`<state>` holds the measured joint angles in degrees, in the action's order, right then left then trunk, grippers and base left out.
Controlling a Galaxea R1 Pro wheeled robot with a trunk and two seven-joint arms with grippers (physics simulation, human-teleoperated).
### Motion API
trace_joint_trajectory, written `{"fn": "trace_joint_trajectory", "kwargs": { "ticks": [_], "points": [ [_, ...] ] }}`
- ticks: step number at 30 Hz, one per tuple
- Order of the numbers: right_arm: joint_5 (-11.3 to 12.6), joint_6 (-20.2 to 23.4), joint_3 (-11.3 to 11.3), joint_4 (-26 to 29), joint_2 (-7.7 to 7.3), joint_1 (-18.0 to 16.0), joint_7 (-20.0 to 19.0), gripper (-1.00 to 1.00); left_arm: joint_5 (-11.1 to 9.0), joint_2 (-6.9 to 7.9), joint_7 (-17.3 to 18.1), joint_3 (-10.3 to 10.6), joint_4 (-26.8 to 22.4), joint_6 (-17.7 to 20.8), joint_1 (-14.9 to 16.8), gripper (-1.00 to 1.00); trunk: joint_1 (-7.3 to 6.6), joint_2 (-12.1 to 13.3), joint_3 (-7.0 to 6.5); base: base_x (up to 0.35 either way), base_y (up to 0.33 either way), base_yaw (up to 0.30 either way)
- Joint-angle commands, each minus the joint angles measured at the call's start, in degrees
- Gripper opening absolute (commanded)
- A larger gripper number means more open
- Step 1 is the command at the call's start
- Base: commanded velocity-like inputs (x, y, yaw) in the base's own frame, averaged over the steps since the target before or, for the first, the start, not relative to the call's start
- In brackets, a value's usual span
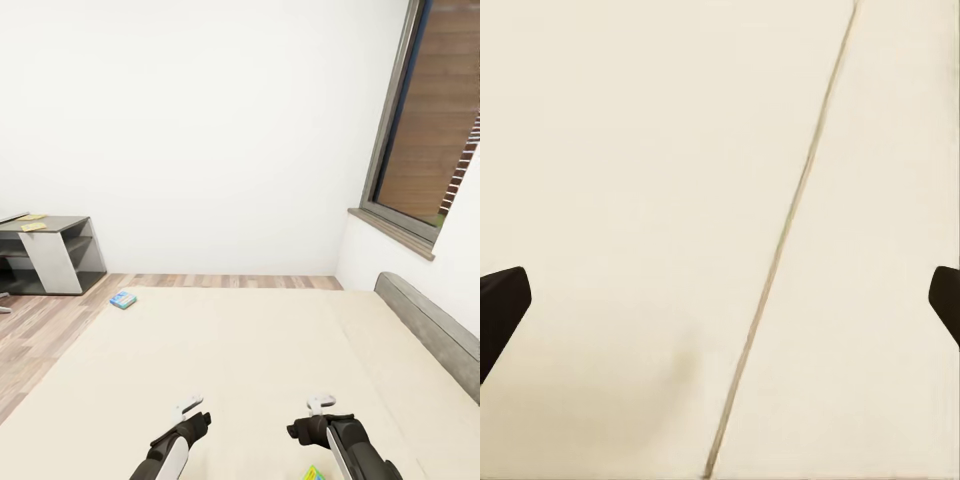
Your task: Put all the toys in the child's room - the three board games (two on the bed and one on the table), the two jigsaw puzzles on the table, and the tennis ball on the table - inside the toy box on the table in the child's room.
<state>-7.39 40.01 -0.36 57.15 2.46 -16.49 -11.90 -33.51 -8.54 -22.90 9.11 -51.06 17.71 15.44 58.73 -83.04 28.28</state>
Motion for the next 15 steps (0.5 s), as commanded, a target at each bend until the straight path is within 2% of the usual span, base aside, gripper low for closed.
{"fn": "trace_joint_trajectory", "kwargs": {
  "ticks": [1, 8, 15],
  "points": [
    [-0.61, 0.22, 0.01, 0.07, 0.01, -0.03, -0.41, 1.00, -0.50, 0.02, -0.49, 0.12, -0.11, 0.13, 0.03, 1.00, 0.00, -0.04, 0.06, 0.000, -0.274, 0.000],
    [-0.61, 0.20, 0.01, 0.07, 0.01, -0.03, -0.41, 1.00, -0.50, 0.02, -0.48, 0.12, -0.15, 0.13, 0.03, 1.00, 0.00, -0.04, 0.06, 0.000, -0.234, 0.000],
    [-0.61, 0.20, 0.01, 0.07, 0.01, -0.03, -0.41, 1.00, -0.50, 0.02, -0.50, 0.12, -0.16, 0.13, 0.03, 1.00, 0.00, -0.04, 0.06, 0.000, -0.089, 0.000]
  ]
}}
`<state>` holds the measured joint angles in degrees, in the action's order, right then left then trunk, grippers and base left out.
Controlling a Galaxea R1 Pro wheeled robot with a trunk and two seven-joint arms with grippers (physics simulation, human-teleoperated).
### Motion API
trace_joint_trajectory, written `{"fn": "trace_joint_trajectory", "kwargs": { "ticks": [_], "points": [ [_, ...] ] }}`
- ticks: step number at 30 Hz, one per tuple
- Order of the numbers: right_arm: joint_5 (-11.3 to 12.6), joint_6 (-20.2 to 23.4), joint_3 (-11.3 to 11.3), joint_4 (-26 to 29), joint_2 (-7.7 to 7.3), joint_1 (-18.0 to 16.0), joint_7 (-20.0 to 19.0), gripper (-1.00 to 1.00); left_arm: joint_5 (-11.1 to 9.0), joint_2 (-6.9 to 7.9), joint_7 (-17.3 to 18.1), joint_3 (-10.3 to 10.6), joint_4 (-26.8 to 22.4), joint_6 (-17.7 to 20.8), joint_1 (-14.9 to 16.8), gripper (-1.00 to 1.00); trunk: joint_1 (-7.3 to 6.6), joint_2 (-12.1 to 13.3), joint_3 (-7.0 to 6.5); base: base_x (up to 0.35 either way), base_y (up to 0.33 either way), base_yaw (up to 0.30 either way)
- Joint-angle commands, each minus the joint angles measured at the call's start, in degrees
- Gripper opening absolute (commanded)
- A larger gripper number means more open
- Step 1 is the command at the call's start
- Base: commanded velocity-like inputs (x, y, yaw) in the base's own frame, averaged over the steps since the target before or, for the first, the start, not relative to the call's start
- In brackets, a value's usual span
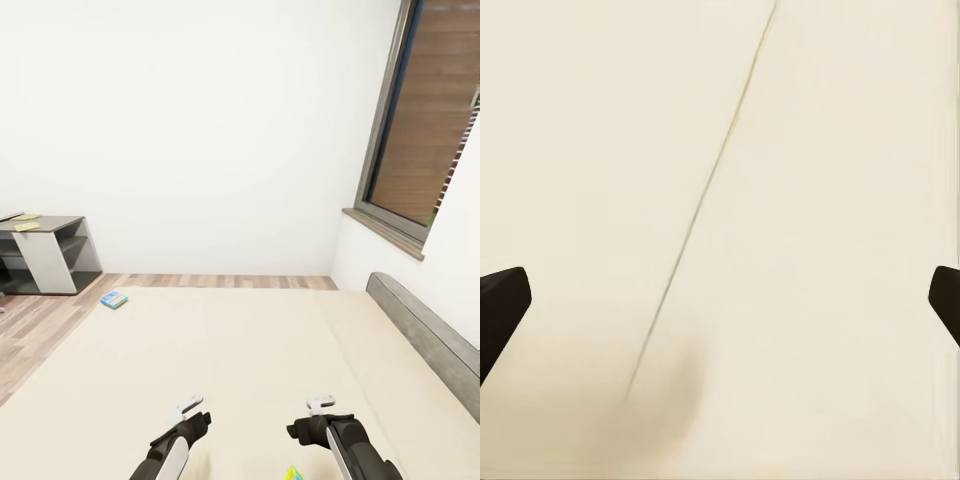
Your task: Put all the toys in the child's room - the three board games (two on the bed and one on the table), the two jigsaw puzzles on the table, and the tennis ball on the table - inside the toy box on the table in the child's room.
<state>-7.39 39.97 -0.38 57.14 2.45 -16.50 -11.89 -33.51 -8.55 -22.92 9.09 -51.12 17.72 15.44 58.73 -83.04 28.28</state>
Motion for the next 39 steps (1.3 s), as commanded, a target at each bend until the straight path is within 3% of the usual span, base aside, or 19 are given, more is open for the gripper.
{"fn": "trace_joint_trajectory", "kwargs": {
  "ticks": [1, 39],
  "points": [
    [-0.61, 0.24, 0.03, 0.08, 0.01, -0.03, -0.41, 1.00, -0.50, 0.02, -0.48, 0.14, -0.10, 0.12, 0.03, 1.00, 0.00, -0.04, 0.06, 0.000, -0.055, 0.000],
    [-0.61, 0.28, 0.03, 0.08, 0.01, -0.03, -0.41, 1.00, -0.58, 0.10, -0.46, 0.06, -0.01, 0.12, 0.03, 1.00, 0.00, -0.04, 0.06, -0.009, -0.009, 0.000]
  ]
}}
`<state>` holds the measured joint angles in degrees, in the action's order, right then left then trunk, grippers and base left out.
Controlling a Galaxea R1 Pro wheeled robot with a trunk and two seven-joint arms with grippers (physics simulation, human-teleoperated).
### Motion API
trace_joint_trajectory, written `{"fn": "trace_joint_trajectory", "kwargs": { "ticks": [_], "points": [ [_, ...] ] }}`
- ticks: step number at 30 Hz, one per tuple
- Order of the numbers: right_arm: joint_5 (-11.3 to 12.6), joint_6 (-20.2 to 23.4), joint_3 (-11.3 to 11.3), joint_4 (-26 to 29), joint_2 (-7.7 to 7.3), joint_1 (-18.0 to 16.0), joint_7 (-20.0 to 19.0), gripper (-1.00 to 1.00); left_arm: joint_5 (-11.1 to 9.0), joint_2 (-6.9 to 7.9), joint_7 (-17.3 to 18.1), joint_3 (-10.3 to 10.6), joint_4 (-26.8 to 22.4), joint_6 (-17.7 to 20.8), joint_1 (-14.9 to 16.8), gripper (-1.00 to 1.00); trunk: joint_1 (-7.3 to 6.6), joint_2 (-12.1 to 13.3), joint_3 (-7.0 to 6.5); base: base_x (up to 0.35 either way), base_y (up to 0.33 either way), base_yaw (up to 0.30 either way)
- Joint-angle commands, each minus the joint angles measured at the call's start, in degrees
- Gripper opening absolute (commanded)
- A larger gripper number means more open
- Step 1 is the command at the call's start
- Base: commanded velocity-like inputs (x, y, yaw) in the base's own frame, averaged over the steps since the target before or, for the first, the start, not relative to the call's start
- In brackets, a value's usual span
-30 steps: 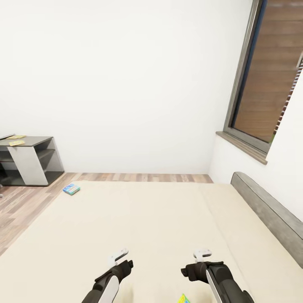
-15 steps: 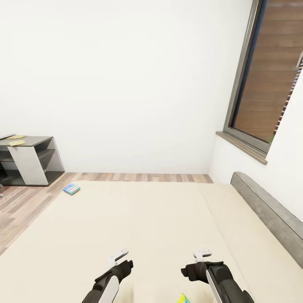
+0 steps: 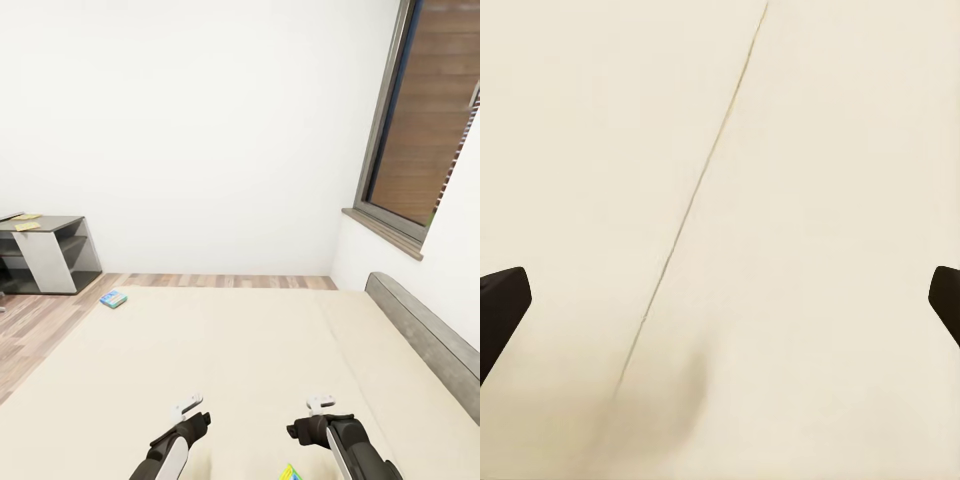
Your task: Put all the toys in the child's room - the three board games (two on the bed and one on the table), the two jigsaw puzzles on the table, and the tennis ball on the table - inside the toy box on the table in the child's room.
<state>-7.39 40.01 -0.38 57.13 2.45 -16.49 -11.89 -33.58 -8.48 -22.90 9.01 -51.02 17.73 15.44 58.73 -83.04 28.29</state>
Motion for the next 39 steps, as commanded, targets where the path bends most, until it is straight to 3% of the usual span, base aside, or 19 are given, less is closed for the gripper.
{"fn": "trace_joint_trajectory", "kwargs": {
  "ticks": [1, 39],
  "points": [
    [-0.61, 0.24, 0.03, 0.08, 0.01, -0.03, -0.41, 1.00, -0.51, 0.03, -0.48, 0.14, -0.10, 0.12, 0.03, 1.00, 0.00, -0.04, 0.06, -0.004, 0.000, 0.000],
    [-0.29, 0.12, 0.33, -2.17, -0.55, -0.04, -0.73, 1.00, -0.52, -0.05, -0.48, 0.17, 0.01, 0.15, 0.03, 1.00, 0.00, -0.04, 0.06, -0.001, 0.000, 0.000]
  ]
}}
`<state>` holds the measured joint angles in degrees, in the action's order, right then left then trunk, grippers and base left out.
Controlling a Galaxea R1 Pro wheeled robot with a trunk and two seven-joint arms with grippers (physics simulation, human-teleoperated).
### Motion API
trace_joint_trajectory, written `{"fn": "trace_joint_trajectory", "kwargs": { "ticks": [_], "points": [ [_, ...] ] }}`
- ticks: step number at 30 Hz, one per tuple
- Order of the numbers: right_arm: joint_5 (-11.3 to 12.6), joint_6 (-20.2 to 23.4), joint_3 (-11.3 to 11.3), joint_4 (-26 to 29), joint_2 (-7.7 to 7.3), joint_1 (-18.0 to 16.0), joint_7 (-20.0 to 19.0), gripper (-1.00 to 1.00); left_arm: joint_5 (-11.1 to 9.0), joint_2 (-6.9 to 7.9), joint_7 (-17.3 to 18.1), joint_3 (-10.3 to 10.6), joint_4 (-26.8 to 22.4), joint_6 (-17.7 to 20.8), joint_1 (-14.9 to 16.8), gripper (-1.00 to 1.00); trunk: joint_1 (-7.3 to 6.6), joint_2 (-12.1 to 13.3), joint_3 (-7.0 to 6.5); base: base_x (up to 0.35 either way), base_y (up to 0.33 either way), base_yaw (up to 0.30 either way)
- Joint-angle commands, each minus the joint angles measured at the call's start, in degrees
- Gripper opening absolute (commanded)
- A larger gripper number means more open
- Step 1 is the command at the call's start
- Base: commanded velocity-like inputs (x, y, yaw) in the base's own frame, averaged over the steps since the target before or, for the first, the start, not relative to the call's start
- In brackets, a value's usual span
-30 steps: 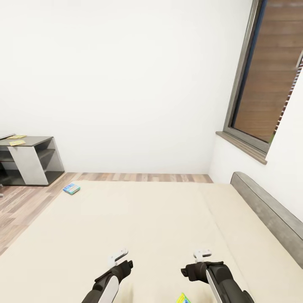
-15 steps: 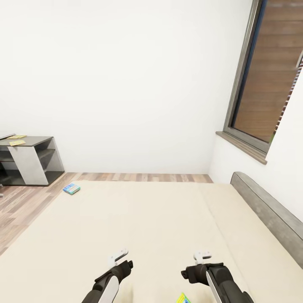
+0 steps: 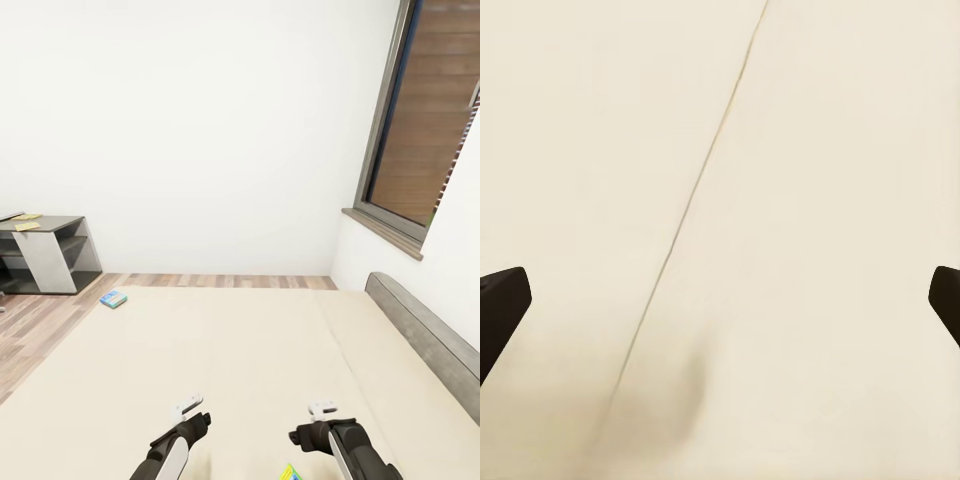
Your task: Put all the toys in the child's room - the three board games (two on the bed and one on the table), the two jigsaw puzzles on the table, and the tennis ball on the table - inside the toy box on the table in the child's room.
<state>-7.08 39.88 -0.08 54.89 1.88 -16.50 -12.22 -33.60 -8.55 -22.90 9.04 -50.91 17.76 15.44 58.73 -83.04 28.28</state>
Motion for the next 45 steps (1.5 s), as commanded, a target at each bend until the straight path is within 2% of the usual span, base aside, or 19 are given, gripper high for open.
{"fn": "trace_joint_trajectory", "kwargs": {
  "ticks": [1, 8, 13, 14, 15, 16, 17, 19, 22, 23, 24, 32, 33, 40, 45],
  "points": [
    [-0.60, 0.24, 0.03, 0.08, 0.01, -0.03, -0.40, 1.00, -0.51, 0.03, -0.48, 0.14, -0.10, 0.12, 0.03, 1.00, 0.00, -0.04, 0.06, 0.000, 0.000, 0.000],
    [-0.36, 0.33, 0.09, 0.04, -0.45, -0.04, -0.40, 1.00, -0.54, 0.06, -0.71, 0.25, -1.50, 1.01, 0.03, 1.00, 0.00, -0.04, 0.06, 0.000, 0.000, 0.000],
    [-0.19, 0.65, 0.06, 0.31, -0.60, -0.07, -0.37, 1.00, -0.90, 0.01, -1.17, 0.26, -3.79, 3.71, -0.01, 1.00, 0.00, -0.04, 0.06, 0.000, 0.000, 0.000],
    [-0.14, 0.73, 0.05, 0.43, -0.63, -0.08, -0.37, 1.00, -1.36, 0.00, -1.24, 0.28, -4.41, 5.33, -0.01, 1.00, 0.00, -0.04, 0.06, 0.000, 0.000, 0.000],
    [-0.14, 0.73, 0.05, 0.43, -0.63, -0.08, -0.37, 1.00, -1.36, 0.00, -1.24, 0.28, -4.41, 5.33, -0.01, 1.00, 0.00, -0.04, 0.06, 0.000, 0.000, 0.000],
    [-0.10, 0.84, 0.05, 0.53, -0.65, -0.09, -0.36, 1.00, -1.93, -0.01, -1.37, 0.31, -4.95, 7.33, 0.07, 1.00, 0.00, -0.04, 0.06, 0.000, 0.000, 0.000],
    [-0.10, 0.84, 0.05, 0.53, -0.65, -0.09, -0.36, 1.00, -1.93, -0.01, -1.37, 0.31, -4.95, 7.33, 0.07, 1.00, 0.00, -0.04, 0.06, 0.000, 0.000, 0.000],
    [-0.05, 1.38, 0.11, 0.67, -0.72, -0.09, -0.36, 1.00, -2.92, -0.03, -1.62, 0.36, -5.71, 11.52, 0.29, 1.00, 0.00, -0.04, 0.06, 0.000, 0.000, 0.000],
    [-0.01, 1.90, 0.16, 0.72, -0.74, -0.12, -0.35, 1.00, -3.26, -0.02, -1.75, 0.36, -5.97, 13.44, 0.40, 1.00, 0.00, -0.04, 0.06, 0.000, 0.000, 0.000],
    [0.02, 3.43, 0.26, 0.79, -0.77, -0.16, -0.35, 1.00, -3.76, 0.00, -1.89, 0.36, -6.43, 16.30, 0.53, 1.00, 0.00, -0.04, 0.06, 0.000, 0.000, 0.000],
    [0.05, 4.29, 0.29, 0.82, -0.78, -0.20, -0.35, 1.00, -3.93, 0.02, -1.82, 0.38, -6.71, 17.27, 0.57, 1.00, 0.00, -0.04, 0.06, 0.000, 0.000, 0.000],
    [0.06, 6.69, 0.38, 0.91, -0.86, -0.40, -0.35, 1.00, -4.42, 0.01, -1.82, 0.42, -7.53, 19.64, 0.61, 1.00, 0.00, -0.04, 0.06, 0.000, 0.000, 0.000],
    [0.05, 7.81, 0.47, 0.98, -0.90, -0.50, -0.35, 1.00, -4.89, -0.14, -1.90, 0.48, -7.98, 20.84, 0.65, 1.00, 0.00, -0.04, 0.06, 0.000, 0.000, 0.000],
    [0.05, 8.41, 0.49, 1.00, -0.91, -0.54, -0.34, 1.00, -5.21, -0.18, -1.78, 0.47, -8.16, 21.27, 0.67, 1.00, 0.00, -0.04, 0.06, 0.000, 0.000, 0.000],
    [0.05, 8.56, 0.55, 1.01, -0.92, -0.54, -0.34, 1.00, -5.23, -0.16, -1.70, 0.46, -8.00, 21.31, 0.65, 1.00, -1.10, 1.97, -0.83, 0.000, 0.000, 0.000]
  ]
}}
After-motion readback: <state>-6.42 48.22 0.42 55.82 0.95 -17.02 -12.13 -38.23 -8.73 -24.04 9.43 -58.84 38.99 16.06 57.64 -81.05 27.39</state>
